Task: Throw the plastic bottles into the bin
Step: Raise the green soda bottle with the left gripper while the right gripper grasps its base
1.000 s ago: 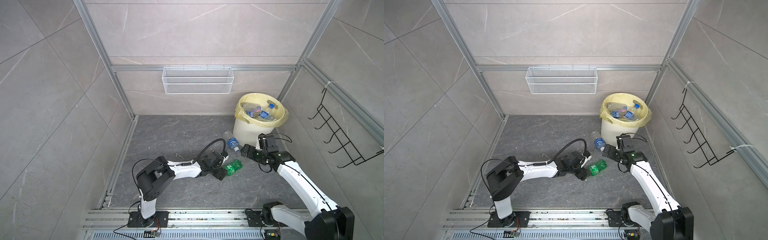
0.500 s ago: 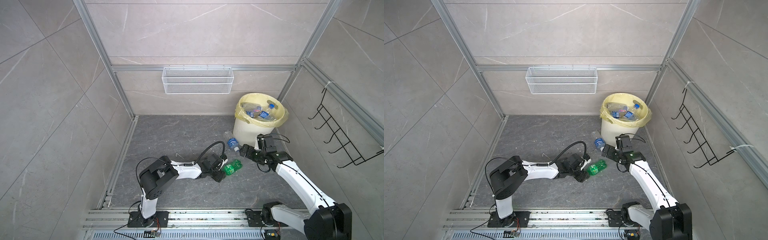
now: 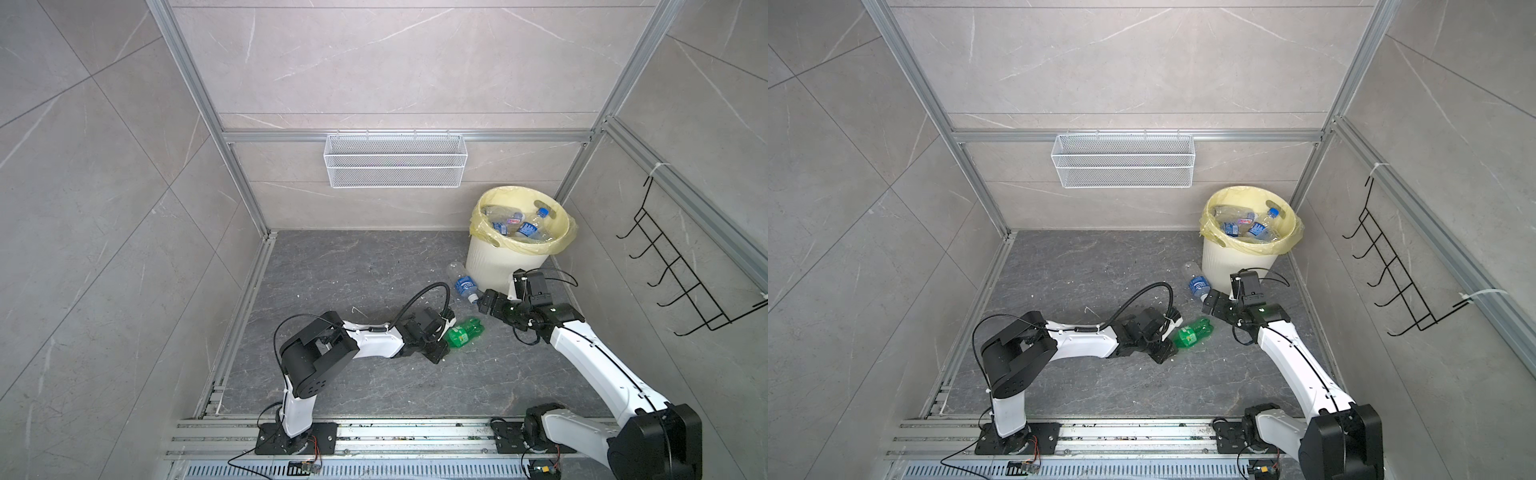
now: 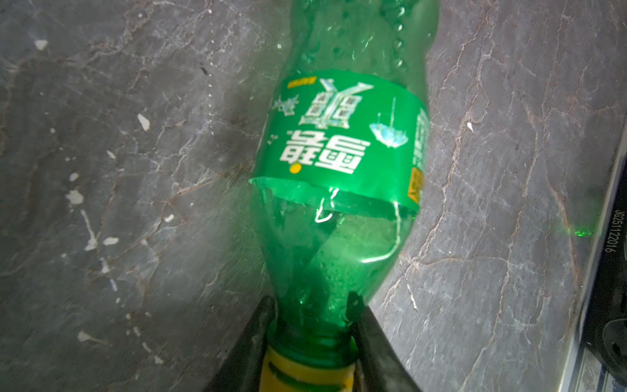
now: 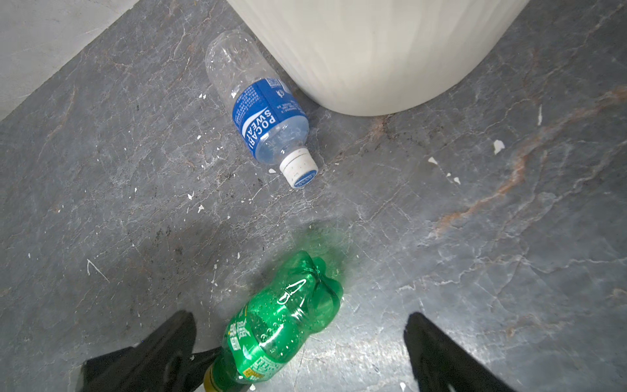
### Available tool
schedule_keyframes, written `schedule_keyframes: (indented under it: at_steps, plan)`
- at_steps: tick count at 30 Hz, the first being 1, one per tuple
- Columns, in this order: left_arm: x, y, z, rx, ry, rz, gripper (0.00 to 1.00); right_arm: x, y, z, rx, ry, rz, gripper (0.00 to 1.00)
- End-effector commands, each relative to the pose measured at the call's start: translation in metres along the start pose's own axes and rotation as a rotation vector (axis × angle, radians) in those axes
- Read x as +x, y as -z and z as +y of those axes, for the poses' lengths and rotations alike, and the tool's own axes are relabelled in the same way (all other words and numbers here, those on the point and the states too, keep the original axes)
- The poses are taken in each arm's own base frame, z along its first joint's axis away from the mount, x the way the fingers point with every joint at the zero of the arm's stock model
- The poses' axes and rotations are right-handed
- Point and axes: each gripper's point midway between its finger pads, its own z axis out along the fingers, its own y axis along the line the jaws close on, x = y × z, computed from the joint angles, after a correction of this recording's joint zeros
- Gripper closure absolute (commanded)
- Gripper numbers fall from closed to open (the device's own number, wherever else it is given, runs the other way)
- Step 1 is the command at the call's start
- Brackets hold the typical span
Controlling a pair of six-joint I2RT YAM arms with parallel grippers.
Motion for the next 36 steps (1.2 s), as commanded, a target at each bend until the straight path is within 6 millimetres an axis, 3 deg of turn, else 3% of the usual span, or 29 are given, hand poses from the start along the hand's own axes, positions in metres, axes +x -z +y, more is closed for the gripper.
schedule_keyframes:
  at_steps: [1,6,11,16,27,36]
  plan:
    - [-0.012,0.005,-0.004,0.021,-0.003,-0.044,0.71,0.005,-0.005,0.003,-0.022,-0.020,0.015,0.00]
    - [-0.023,0.011,0.001,0.016,0.041,-0.084,0.75,0.006,-0.006,0.007,-0.042,-0.035,0.019,0.00]
    - [-0.036,0.025,0.033,-0.079,0.180,-0.126,0.78,0.008,-0.007,0.012,-0.080,-0.061,0.021,0.00]
    - [-0.049,0.048,0.045,-0.076,0.261,-0.204,0.78,0.011,-0.013,0.030,-0.181,-0.121,0.050,0.00]
    - [-0.078,0.091,0.038,-0.011,0.353,-0.337,0.78,0.008,-0.024,0.087,-0.357,-0.187,0.061,0.00]
    - [-0.087,0.109,0.024,0.050,0.351,-0.379,0.78,-0.008,-0.033,0.125,-0.442,-0.232,0.038,0.04]
